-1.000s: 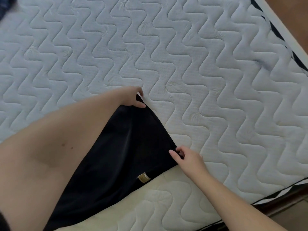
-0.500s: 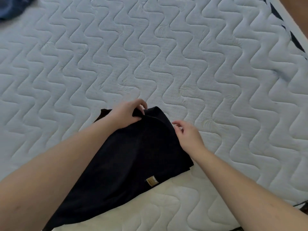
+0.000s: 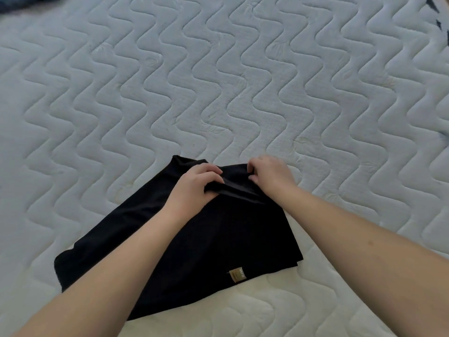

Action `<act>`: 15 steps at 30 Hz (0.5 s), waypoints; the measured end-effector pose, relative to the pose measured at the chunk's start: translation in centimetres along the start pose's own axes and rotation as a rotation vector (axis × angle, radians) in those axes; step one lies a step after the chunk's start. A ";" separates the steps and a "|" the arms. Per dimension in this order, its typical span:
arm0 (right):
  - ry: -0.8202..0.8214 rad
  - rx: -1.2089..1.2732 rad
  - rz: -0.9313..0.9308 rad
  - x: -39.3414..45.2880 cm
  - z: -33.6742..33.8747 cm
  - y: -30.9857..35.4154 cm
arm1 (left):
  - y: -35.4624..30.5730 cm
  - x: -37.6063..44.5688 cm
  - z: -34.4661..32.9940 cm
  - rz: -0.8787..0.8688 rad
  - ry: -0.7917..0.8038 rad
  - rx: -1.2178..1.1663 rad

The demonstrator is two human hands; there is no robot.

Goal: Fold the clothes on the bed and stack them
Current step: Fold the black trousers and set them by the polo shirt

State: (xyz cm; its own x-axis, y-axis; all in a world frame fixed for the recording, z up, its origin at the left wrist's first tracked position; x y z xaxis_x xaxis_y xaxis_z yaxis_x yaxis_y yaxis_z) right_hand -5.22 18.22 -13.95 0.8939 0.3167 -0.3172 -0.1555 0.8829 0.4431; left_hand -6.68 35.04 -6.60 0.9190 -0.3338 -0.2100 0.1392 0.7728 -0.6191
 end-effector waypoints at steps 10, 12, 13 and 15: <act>-0.082 0.567 -0.254 0.1 -0.6 -2.8 | -1.9 0.6 -1.5 -0.216 0.015 0.204; -0.139 0.651 -0.280 0.4 -0.3 -2.7 | -2.0 0.7 -1.6 -0.217 0.009 0.213; -0.173 0.681 -0.288 0.7 0.1 -2.7 | -2.1 0.8 -1.5 -0.210 0.001 0.208; -0.229 0.745 -0.290 1.3 1.0 -2.6 | -2.4 1.0 -1.3 -0.205 -0.006 0.182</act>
State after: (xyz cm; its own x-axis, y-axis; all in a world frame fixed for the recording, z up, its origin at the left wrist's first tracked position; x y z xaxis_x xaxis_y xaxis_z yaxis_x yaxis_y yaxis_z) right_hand -3.25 16.00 -14.68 0.9317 -0.0376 -0.3612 0.3411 0.4325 0.8347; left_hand -6.61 32.13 -6.33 0.8671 -0.4901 -0.0895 0.3858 0.7743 -0.5016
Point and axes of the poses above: each hand's wrist, its own x-axis towards the middle knuckle, its own z-axis out of the back of the hand, y = z × x, the point moved 9 cm from there along x, towards the middle knuckle, and after that the axes turned 12 degrees about z, right-handed, at the moved point
